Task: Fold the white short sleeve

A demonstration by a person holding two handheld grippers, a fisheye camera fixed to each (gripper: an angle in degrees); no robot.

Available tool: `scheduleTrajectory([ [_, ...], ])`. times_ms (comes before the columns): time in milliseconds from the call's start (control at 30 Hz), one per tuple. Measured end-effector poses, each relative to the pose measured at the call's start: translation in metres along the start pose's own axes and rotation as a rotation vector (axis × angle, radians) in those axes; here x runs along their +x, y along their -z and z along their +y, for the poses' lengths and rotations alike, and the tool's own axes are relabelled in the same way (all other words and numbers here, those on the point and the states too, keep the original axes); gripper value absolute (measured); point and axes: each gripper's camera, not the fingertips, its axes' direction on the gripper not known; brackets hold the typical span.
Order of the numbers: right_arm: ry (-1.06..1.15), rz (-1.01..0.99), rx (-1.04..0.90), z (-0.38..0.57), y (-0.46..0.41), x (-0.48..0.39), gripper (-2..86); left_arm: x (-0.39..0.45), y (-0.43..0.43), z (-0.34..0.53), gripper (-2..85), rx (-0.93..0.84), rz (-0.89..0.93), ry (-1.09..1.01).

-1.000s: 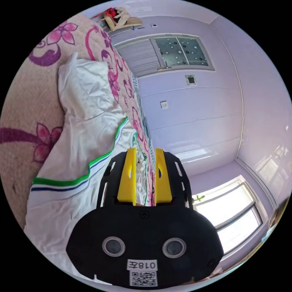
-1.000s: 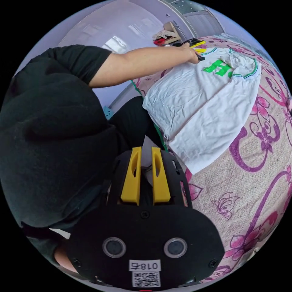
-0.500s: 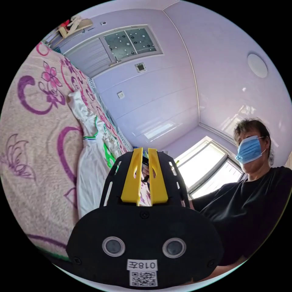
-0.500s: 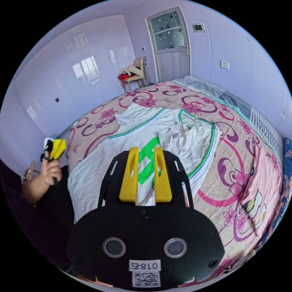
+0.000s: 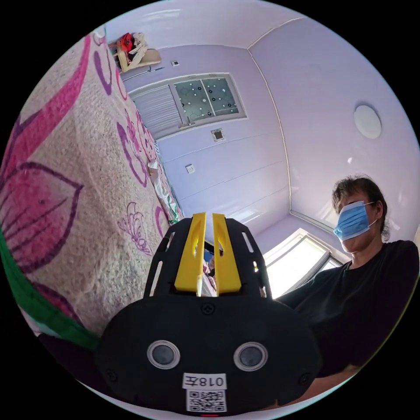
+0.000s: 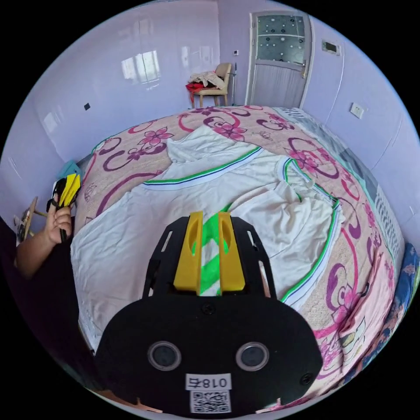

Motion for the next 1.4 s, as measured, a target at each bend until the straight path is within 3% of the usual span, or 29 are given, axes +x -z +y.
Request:
scheduleTrajectory([
  [133,-0.076,0.125,0.073,-0.042,0.023,0.023,6.2,-0.008,0.008,0.008,-0.3,-0.007,0.008,-0.002],
  [300,-0.093,0.247,-0.095,-0.117,-0.007,0.048,6.8,-0.008,0.008,0.014,-0.8,-0.045,0.011,-0.032],
  [600,0.127,0.409,-0.402,-0.196,-0.058,0.033,2.3,-0.017,0.01,0.019,-0.9,-0.081,0.002,-0.012],
  [833,0.302,0.47,-0.348,-0.238,-0.033,0.008,0.4,-0.015,0.01,0.017,-0.9,-0.078,0.013,-0.008],
  [1033,0.419,0.408,-0.334,-0.263,-0.029,0.0,4.0,-0.012,0.004,0.011,-0.9,-0.087,0.02,0.001],
  [1167,0.381,0.339,-0.377,-0.271,-0.029,0.011,8.0,-0.009,-0.004,0.005,-0.8,-0.094,0.026,0.008],
  [1400,0.145,0.105,-0.122,-0.27,0.042,0.045,8.8,0.005,-0.021,-0.008,-0.3,-0.092,0.043,0.003],
])
